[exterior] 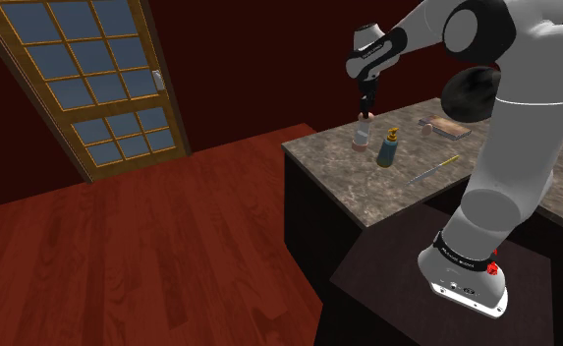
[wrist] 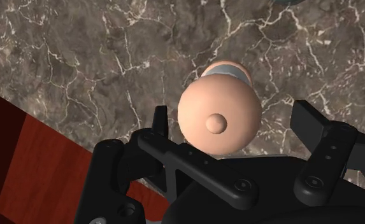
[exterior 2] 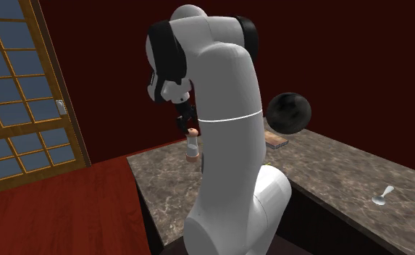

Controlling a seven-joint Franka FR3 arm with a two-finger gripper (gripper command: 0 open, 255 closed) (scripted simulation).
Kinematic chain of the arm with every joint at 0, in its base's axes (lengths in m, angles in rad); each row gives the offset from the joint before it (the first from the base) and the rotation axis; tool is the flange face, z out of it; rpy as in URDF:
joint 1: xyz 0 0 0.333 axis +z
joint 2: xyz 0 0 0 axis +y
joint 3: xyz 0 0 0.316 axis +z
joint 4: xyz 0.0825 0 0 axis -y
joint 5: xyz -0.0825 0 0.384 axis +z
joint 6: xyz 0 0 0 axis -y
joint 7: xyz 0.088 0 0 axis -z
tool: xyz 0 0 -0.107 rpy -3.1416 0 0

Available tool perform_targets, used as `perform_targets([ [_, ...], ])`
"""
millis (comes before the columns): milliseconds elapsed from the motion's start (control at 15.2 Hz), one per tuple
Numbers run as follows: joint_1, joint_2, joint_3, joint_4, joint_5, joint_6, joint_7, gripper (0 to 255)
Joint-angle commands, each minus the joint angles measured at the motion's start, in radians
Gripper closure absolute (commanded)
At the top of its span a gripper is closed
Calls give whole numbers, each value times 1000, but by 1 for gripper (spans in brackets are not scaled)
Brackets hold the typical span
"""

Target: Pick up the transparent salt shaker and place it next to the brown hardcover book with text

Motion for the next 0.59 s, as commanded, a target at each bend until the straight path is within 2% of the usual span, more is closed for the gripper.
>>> perform_targets([
  [0,-7,18,-1,-2,4,22,-6,0],
  [330,-19,49,-2,-26,11,77,-10,0],
  [528,-20,49,-2,-25,11,77,-10,0],
])
